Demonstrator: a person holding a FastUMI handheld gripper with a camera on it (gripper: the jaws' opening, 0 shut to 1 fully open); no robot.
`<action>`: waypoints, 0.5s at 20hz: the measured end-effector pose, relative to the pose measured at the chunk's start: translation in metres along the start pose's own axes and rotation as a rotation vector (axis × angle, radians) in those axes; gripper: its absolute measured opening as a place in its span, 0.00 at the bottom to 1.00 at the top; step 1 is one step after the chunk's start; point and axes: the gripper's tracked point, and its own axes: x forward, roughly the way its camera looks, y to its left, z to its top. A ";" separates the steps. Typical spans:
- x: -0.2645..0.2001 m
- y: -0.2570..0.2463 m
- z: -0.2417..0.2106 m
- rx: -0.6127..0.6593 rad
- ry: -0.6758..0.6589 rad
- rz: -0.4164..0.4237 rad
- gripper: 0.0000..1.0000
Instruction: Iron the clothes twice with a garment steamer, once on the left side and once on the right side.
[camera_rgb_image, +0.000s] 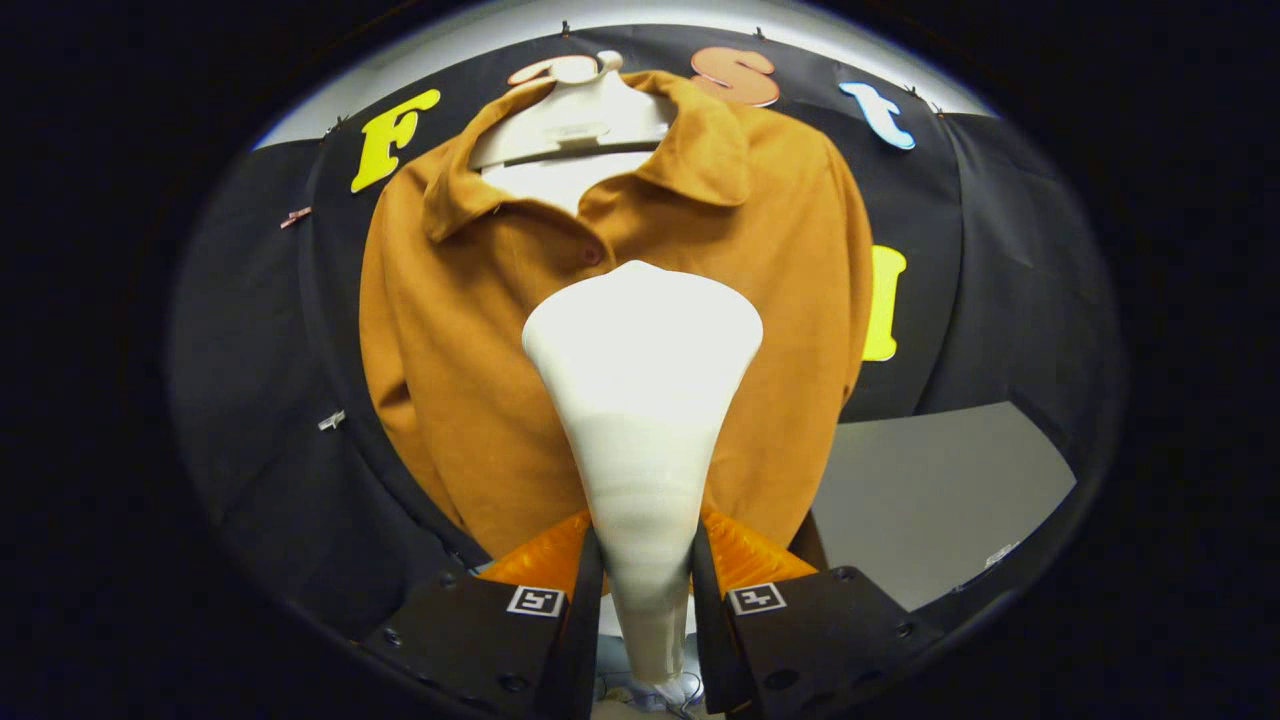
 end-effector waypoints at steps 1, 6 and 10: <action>-0.005 -0.008 0.008 0.006 -0.024 -0.008 0.45; -0.026 -0.037 0.038 0.011 -0.122 -0.036 0.44; -0.041 -0.050 0.056 0.014 -0.188 -0.037 0.44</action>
